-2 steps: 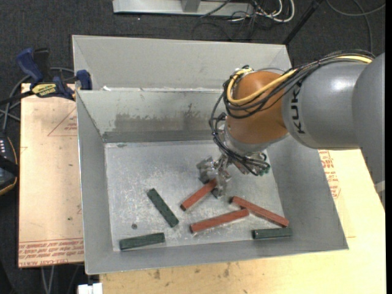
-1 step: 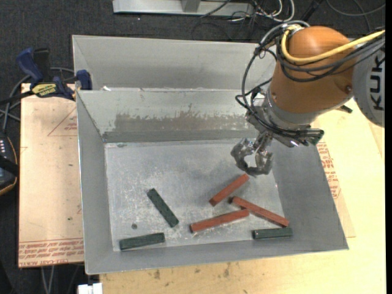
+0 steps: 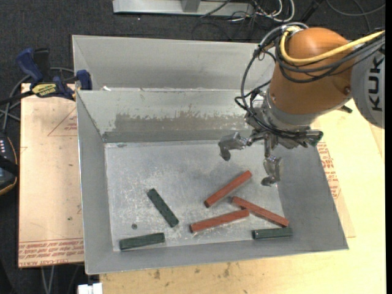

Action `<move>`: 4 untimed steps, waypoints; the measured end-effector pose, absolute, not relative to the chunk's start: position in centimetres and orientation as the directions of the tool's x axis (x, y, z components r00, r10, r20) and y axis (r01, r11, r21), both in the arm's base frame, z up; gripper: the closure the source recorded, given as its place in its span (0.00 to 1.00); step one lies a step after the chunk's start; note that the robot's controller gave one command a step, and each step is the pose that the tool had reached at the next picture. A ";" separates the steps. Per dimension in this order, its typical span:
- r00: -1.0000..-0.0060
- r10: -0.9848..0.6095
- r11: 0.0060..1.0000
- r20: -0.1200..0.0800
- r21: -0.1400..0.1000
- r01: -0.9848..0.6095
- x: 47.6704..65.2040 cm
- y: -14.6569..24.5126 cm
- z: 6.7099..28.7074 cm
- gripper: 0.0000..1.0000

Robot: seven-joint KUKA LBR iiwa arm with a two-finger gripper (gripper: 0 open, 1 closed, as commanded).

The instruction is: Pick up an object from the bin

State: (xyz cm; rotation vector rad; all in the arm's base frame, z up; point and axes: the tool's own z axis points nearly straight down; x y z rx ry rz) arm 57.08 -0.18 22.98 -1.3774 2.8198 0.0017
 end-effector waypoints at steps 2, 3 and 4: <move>-0.547 -0.837 0.547 -0.003 -0.002 -0.837 61.0 -2.4 6.8 0.00; -0.544 -0.839 0.544 -0.004 -0.002 -0.839 61.0 -2.2 7.1 1.00; -0.440 -0.898 0.440 -0.004 -0.009 -0.898 57.3 -6.7 23.1 1.00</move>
Offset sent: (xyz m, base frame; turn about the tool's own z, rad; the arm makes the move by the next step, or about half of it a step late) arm -0.0265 0.0275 -0.1142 -0.2278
